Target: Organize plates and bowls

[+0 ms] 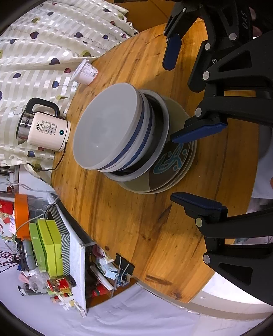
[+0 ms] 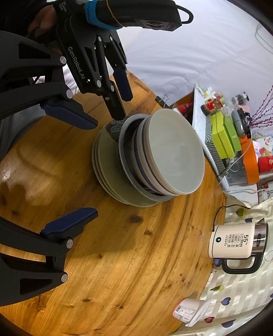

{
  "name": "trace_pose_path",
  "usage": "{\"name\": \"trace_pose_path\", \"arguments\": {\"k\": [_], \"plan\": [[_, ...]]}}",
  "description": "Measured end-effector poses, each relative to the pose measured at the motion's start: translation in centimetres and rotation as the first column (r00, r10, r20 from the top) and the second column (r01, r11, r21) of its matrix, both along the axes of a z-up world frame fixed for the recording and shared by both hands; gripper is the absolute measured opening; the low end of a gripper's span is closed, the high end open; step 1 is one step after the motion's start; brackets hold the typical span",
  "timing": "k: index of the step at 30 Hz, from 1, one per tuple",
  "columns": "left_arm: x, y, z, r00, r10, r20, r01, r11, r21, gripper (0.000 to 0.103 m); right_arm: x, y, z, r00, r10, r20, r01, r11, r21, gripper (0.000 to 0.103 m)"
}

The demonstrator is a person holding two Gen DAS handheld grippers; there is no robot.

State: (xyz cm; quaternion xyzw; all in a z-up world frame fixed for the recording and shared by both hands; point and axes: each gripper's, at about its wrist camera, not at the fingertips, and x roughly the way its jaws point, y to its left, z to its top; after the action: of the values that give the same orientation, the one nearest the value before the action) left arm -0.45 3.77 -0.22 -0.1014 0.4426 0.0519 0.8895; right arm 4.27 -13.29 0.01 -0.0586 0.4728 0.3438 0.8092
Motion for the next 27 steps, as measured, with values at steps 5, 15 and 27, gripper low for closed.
{"name": "trace_pose_path", "arguments": {"k": [5,15,27], "plan": [[0.16,0.00,-0.08,1.000,0.003,-0.005,-0.003,1.000,0.004,0.050,0.01,-0.06,-0.05,1.000,-0.002,-0.002,0.002,1.000,0.000,0.078],[0.17,-0.14,-0.07,1.000,0.005,-0.006,-0.005,1.000,0.015,0.050,0.02,-0.06,-0.05,1.000,-0.001,-0.002,0.001,1.000,0.000,0.078],[0.13,-0.10,-0.12,1.000,0.006,-0.006,-0.006,1.000,0.017,0.050,-0.08,-0.02,0.00,1.000,-0.002,0.000,0.002,1.000,0.001,0.079]]}}
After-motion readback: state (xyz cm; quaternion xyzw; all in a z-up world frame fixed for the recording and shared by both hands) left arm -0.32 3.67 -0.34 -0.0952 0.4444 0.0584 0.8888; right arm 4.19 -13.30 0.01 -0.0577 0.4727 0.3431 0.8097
